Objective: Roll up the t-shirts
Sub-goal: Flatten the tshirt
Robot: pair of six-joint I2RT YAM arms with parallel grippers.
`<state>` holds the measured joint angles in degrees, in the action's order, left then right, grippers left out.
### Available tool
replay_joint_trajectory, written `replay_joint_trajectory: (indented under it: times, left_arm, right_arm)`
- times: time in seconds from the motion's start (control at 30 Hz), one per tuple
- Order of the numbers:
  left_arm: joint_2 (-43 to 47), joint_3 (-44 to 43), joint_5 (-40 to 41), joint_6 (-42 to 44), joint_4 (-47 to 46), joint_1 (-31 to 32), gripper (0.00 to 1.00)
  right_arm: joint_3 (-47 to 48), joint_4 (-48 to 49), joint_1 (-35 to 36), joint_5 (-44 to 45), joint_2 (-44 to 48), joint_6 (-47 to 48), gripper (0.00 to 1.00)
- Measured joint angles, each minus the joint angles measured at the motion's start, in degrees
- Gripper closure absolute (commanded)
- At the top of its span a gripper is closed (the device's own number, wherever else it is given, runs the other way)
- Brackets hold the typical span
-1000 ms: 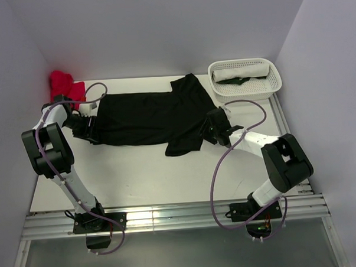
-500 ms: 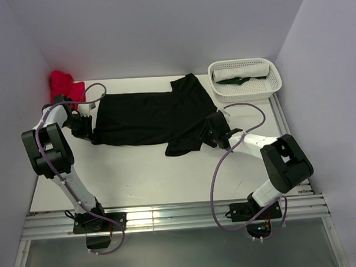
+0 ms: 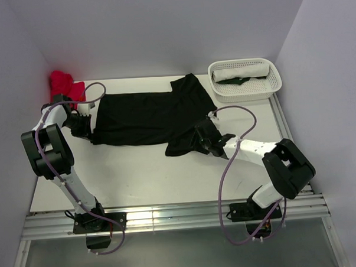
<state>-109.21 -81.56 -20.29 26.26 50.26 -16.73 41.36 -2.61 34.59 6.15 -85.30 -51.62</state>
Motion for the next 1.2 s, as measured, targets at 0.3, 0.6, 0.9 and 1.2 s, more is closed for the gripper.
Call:
replay_joint_trajectory:
  times: [0.3, 0.6, 0.9, 1.2]
  left_arm:
    - [0.0, 0.0, 0.0, 0.02, 0.13, 0.04, 1.0]
    - [0.0, 0.0, -0.02, 0.02, 0.17, 0.28, 1.0]
    - [0.0, 0.0, -0.02, 0.02, 0.2, 0.35, 1.0]
    - [0.0, 0.0, -0.02, 0.04, 0.39, 0.5, 1.0]
  right_arm:
    - [4.28, -7.26, 8.81, 5.46, -1.09, -0.17, 0.5]
    - [13.05, -12.87, 10.67, 8.59, -11.02, 1.6, 0.5]
    - [21.42, -19.85, 12.15, 12.92, -17.35, 3.28, 0.53]
    - [23.93, -26.18, 14.62, 16.37, -19.61, 3.54, 0.98]
